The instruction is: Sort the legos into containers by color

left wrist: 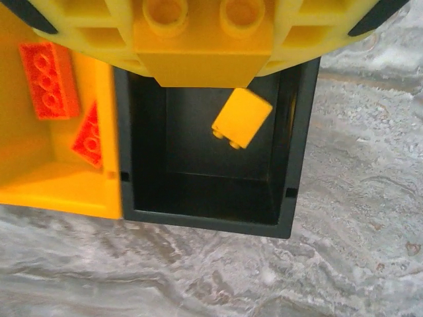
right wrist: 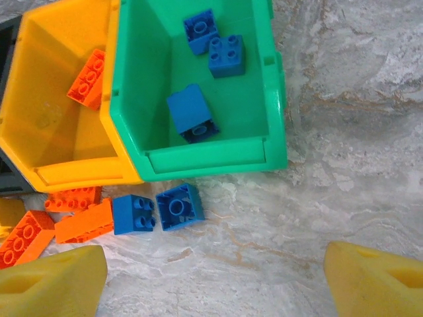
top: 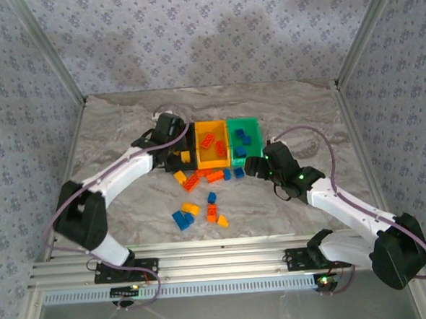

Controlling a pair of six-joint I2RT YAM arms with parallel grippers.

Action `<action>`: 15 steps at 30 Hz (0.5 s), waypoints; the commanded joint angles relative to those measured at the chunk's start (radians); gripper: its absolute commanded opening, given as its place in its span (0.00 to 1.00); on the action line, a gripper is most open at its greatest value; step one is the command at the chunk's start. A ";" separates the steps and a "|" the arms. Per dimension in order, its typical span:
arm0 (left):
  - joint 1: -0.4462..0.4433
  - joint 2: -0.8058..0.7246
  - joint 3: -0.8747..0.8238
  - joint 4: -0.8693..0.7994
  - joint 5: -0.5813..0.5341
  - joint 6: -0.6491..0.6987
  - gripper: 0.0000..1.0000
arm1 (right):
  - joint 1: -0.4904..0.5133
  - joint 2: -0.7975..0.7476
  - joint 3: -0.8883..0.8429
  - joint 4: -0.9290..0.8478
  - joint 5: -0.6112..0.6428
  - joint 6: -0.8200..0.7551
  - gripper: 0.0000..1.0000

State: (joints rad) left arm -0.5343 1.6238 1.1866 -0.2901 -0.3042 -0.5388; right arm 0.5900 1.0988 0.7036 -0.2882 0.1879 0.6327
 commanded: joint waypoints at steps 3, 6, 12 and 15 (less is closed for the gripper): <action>0.022 0.158 0.146 -0.067 -0.061 0.033 0.27 | -0.008 -0.041 -0.027 -0.038 0.004 0.019 0.88; 0.028 0.194 0.178 -0.081 -0.059 0.031 0.49 | -0.009 -0.050 -0.029 -0.033 -0.016 0.015 0.88; 0.016 0.118 0.182 -0.061 -0.003 0.019 0.76 | -0.005 -0.038 -0.030 -0.023 -0.056 0.006 0.90; -0.007 0.037 0.159 -0.051 0.034 0.016 0.83 | 0.009 -0.015 -0.029 0.002 -0.101 0.004 0.90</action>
State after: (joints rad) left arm -0.5179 1.7775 1.3399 -0.3473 -0.3119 -0.5209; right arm 0.5877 1.0683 0.6792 -0.3031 0.1371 0.6365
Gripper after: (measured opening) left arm 0.814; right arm 0.898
